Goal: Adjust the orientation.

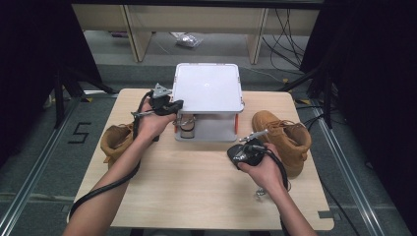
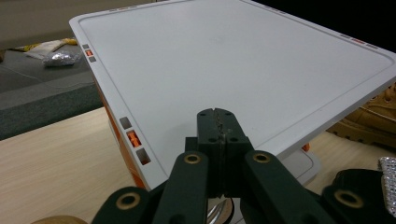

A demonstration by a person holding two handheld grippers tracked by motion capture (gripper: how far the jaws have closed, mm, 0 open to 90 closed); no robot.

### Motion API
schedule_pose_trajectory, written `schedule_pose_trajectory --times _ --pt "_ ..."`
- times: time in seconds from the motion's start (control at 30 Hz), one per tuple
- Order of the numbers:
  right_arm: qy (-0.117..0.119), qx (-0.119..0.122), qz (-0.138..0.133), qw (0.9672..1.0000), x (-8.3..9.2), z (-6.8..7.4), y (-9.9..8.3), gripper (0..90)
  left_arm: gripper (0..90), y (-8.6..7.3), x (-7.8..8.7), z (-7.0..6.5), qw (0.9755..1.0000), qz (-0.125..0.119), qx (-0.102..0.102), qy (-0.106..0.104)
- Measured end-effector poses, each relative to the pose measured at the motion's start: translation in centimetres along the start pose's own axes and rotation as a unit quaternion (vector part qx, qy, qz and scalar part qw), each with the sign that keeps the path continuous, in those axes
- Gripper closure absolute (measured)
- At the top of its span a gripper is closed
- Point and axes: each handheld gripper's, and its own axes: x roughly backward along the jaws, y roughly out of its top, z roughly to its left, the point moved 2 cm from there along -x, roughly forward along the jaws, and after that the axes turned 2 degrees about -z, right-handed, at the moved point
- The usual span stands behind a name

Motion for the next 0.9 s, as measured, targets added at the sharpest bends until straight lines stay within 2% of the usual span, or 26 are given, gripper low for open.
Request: schedule_pose_trajectory --times 0.23,0.27,0.37,0.4,0.53,0.67,0.77,0.83,0.9 --pt "-0.009 0.006 0.027 0.9996 1.2 -1.8 -0.9 44.0 89.1 0.0 0.0 0.0 1.0 0.0 0.003 -0.001" --pt "-0.009 0.012 0.036 0.9993 1.2 -2.1 -1.1 43.7 89.1 0.0 0.0 0.0 1.0 0.0 0.004 -0.001" --pt "-0.014 0.006 0.058 0.9982 1.5 -2.9 -1.7 42.7 89.1 0.0 0.0 0.0 1.0 -0.001 0.005 -0.001" --pt "-0.016 0.013 0.066 0.9976 1.6 -3.3 -2.0 42.4 89.1 0.0 0.0 0.0 1.0 0.0 0.003 -0.001" --pt "-0.022 0.008 0.087 0.9959 2.2 -4.1 -2.7 41.5 89.1 0.1 -0.1 0.0 1.0 0.001 0.003 -0.003" --pt "-0.023 0.009 0.106 0.9941 1.8 -4.5 -3.2 40.9 89.1 0.0 0.0 0.0 1.0 0.0 0.002 -0.002" --pt "-0.027 0.026 0.118 0.9923 1.3 -4.6 -3.5 40.5 89.1 0.1 -0.1 0.0 1.0 0.002 0.003 -0.004" --pt "-0.032 0.024 0.125 0.9913 0.9 -4.6 -3.5 39.9 89.1 0.1 -0.1 0.0 1.0 0.001 0.003 -0.003" --pt "-0.035 0.034 0.13 0.9904 0.5 -4.8 -3.6 39.2 89.1 0.1 -0.1 0.0 1.0 0.002 0.003 -0.003"
